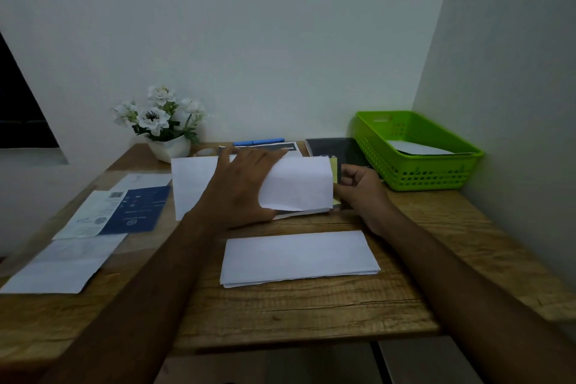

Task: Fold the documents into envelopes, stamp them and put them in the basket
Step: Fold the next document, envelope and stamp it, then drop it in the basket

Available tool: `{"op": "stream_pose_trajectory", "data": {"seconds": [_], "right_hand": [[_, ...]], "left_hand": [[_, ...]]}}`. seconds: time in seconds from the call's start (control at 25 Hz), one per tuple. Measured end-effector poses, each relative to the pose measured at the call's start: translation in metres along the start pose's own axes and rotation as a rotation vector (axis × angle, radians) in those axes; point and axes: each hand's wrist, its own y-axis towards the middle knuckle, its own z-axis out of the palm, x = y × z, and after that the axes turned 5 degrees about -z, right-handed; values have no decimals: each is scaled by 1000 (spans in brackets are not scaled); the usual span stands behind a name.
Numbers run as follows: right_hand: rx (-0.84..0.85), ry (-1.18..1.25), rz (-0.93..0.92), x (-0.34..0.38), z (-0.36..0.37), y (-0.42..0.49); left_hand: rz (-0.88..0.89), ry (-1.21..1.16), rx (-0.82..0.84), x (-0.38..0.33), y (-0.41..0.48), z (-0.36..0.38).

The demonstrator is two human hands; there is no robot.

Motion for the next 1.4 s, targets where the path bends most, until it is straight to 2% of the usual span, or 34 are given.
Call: {"op": "stream_pose_trajectory", "data": {"seconds": [0.08, 0.12, 0.2, 0.28, 0.4, 0.52, 0.6, 0.68, 0.76, 0.88, 0.96, 1.12, 1.4], "right_hand": [[-17, -87, -19, 4, -5, -3], [9, -207, -66, 7, -10, -6], [204, -498, -148, 12, -19, -13], [474, -681, -107, 18, -23, -23], [713, -726, 4, 20, -21, -33], [744, -670, 39, 18, -21, -35], [720, -633, 27, 20, -25, -36], [625, -495, -4, 22, -29, -38], [379, -323, -54, 22, -34, -39], [-81, -217, -159, 20, -43, -30], [-212, -208, -177, 20, -47, -25], [-229, -240, -190, 16, -49, -23], [-155, -249, -261, 18, -48, -26]], "left_hand": [[-27, 14, -23, 9, -2, -4], [-45, 18, -41, 14, -4, -6], [-91, 16, -81, 25, -7, -9], [-141, 19, -120, 36, -10, -12], [-203, 14, -148, 47, -13, -14], [-247, 2, -166, 51, -15, -15], [-261, 1, -182, 53, -16, -16], [-268, -3, -195, 56, -16, -17], [-271, -14, -201, 57, -17, -17], [-263, -22, -190, 57, -17, -16], [-252, -18, -184, 57, -17, -16], [-243, -17, -183, 57, -16, -15], [-243, -11, -164, 56, -17, -14]]}}
